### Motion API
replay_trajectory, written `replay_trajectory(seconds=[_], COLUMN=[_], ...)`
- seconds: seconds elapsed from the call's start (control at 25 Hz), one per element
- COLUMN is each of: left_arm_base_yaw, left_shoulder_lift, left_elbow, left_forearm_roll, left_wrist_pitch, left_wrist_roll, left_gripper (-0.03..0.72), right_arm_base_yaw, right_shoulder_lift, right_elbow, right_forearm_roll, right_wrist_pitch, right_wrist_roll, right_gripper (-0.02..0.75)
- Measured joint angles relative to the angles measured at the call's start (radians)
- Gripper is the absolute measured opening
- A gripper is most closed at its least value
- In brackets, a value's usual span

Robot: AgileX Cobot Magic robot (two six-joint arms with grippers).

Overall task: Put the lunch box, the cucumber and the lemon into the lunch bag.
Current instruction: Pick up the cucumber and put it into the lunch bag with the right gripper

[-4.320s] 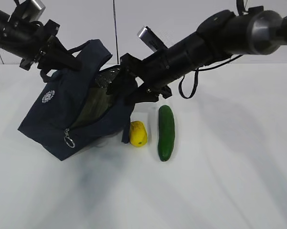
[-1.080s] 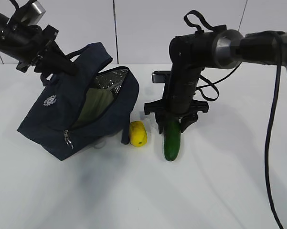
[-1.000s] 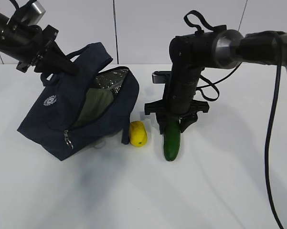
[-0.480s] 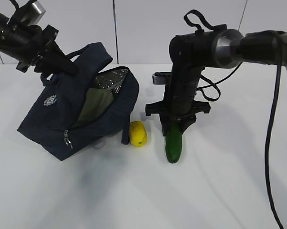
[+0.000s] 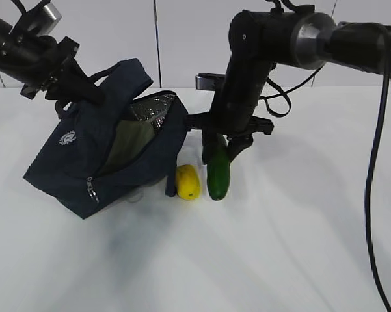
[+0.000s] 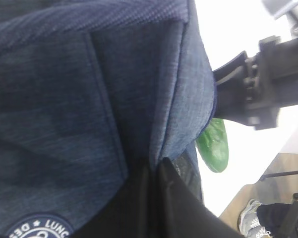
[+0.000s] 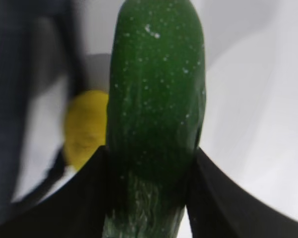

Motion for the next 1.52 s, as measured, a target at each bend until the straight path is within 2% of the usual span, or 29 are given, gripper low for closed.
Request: replay_trajectory(seconds=[0.12,0.48,0.8,1.0,1.28,1.44,1.52], left_arm_base_yaw=[0.000,0.002,0.002,0.002,0.002,0.002,0.002], left_shoulder_lift=[0.000,0.000,0.000,0.000,0.000,0.000,0.000], left_elbow=[0.000,0.000,0.000,0.000,0.000,0.000,0.000], left_forearm_roll=[0.009,0.019,0.019,-0.008,-0.021,-0.023,-0.023], left_wrist_pitch=[-0.005,-0.015,-0.033,-0.033,-0.022,-0.022,-0.022], left_wrist_roll=[0.000,0.000,-0.005,-0.005,-0.005,-0.005,-0.005], left_gripper=[-0.008,-0.009,-0.009,-0.009,-0.009,-0.009,-0.009], right_arm_base_yaw=[0.001,0.001,0.001,0.003,0.002,0.011,0.013], right_shoulder_lift=[0.000,0.000,0.004,0.061,0.107,0.135,0.137], right_elbow=[-0.049,-0.186,-0.247,-0.250,-0.250,-0.250,-0.250], right_forearm_roll=[0.098,0.298,0.333,0.402,0.505,0.535,0.537], right_wrist_pitch=[0.003,0.013,0.013,0.013,-0.109,-0.167,-0.178], right_wrist_roll=[-0.029,-0.083,-0.091,-0.108,-0.128,-0.128,-0.130], right_gripper=[0.327,0.327,0.327,0.327,0.328,0.364,0.410])
